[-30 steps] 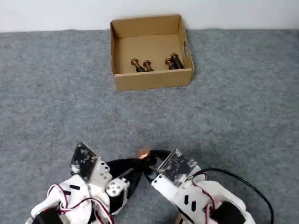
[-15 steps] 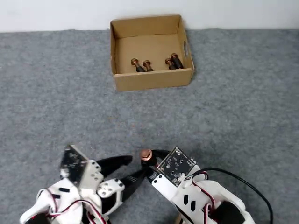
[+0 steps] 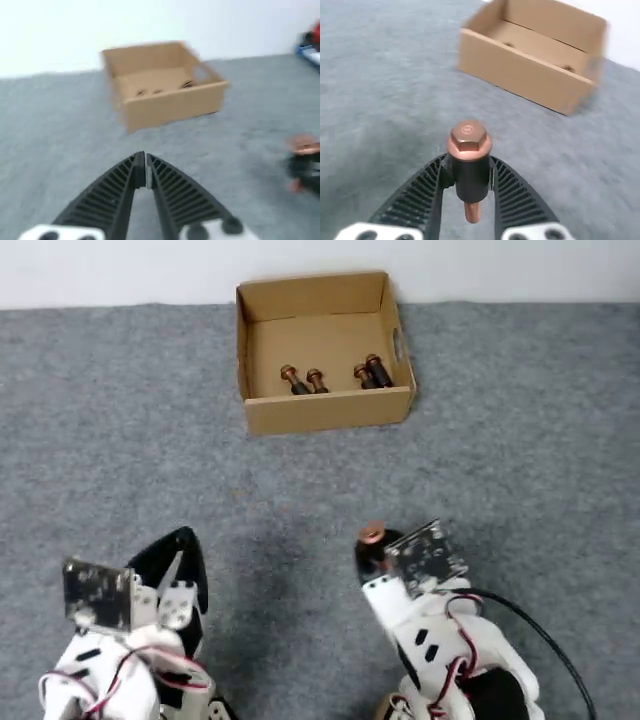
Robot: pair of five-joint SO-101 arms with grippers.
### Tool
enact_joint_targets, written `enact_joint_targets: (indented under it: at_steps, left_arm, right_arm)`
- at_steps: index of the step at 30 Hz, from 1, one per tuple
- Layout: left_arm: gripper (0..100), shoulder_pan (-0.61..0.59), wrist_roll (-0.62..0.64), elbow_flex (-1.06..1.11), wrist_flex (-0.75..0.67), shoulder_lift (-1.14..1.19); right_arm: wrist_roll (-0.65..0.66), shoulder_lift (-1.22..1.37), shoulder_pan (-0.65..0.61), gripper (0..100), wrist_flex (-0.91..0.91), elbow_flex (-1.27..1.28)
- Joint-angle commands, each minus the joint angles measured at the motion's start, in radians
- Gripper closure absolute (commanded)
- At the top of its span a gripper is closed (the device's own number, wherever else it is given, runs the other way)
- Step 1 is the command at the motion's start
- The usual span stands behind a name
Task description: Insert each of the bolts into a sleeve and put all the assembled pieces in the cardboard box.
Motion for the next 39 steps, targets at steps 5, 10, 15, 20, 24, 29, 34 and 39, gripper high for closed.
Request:
enact_joint_targets:
  at_steps: [5,10,15,20,24,29,34,39]
  left_arm:
    - [100,-0.19,-0.034,0.226,-0.11,0.002]
    - [100,-0.23,-0.143,0.409,-0.219,0.002]
    - [100,-0.229,-0.192,0.529,-0.288,0.002]
    - [100,-0.233,-0.278,0.624,-0.384,0.002]
    - [99,-0.233,-0.281,0.68,-0.482,0.003]
    - [99,-0.232,-0.279,0.682,-0.493,0.003]
    - [99,-0.233,-0.279,0.682,-0.491,0.006]
    - [99,-0.233,-0.279,0.682,-0.491,0.005]
  right_arm:
    - [0.003,0.051,0.209,99.1,-0.024,-0.155]
    - [-0.002,0.305,0.266,99.1,-0.024,-0.35]
    - [-0.003,0.601,0.268,99.1,-0.033,-0.586]
    - [-0.005,0.872,0.266,99.1,-0.044,-0.781]
    - [0.003,1.041,0.266,99.1,-0.14,-0.904]
    - [0.009,1.239,0.245,99.1,-0.306,-1.019]
    - [0.077,1.457,0.231,99.1,-0.45,-1.115]
    - [0.127,1.685,0.228,99.1,-0.599,-1.237]
